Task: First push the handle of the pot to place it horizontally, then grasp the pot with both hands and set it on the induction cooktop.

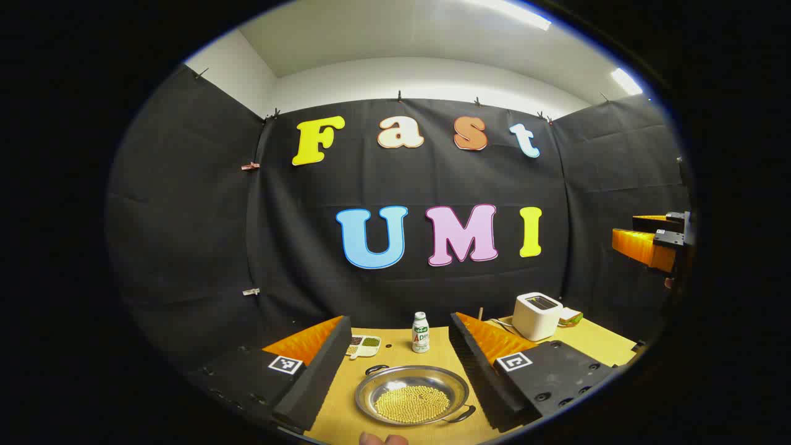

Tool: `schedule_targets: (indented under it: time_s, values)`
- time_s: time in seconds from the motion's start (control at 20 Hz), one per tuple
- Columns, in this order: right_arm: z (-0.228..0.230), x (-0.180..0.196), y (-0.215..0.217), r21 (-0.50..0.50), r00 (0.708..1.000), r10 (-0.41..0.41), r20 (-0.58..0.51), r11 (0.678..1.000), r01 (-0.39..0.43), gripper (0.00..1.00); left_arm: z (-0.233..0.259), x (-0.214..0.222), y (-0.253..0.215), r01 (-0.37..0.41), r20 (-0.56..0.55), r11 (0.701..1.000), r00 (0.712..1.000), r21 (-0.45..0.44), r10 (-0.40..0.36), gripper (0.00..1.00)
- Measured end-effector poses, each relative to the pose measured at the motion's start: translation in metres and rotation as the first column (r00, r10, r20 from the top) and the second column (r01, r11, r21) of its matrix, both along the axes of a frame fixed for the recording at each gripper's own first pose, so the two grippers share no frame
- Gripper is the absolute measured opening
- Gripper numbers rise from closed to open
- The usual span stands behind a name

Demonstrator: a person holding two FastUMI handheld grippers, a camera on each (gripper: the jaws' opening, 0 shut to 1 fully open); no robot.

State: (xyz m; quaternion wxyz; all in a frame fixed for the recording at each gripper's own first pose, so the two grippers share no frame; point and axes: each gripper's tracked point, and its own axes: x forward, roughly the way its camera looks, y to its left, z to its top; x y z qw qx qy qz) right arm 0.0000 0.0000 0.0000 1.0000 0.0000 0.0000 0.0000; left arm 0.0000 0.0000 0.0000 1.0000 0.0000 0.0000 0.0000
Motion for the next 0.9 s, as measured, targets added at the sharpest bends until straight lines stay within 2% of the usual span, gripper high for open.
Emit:
schedule_targets:
  time_s: [0.9]
  values:
    - [-0.004, 0.004, 0.003, -0.032, 1.000, -0.005, -0.018, 0.999, 0.005, 0.97, -0.005, 0.014, 0.003, 0.002, 0.005, 1.000, 1.000, -0.002, -0.002, 0.98]
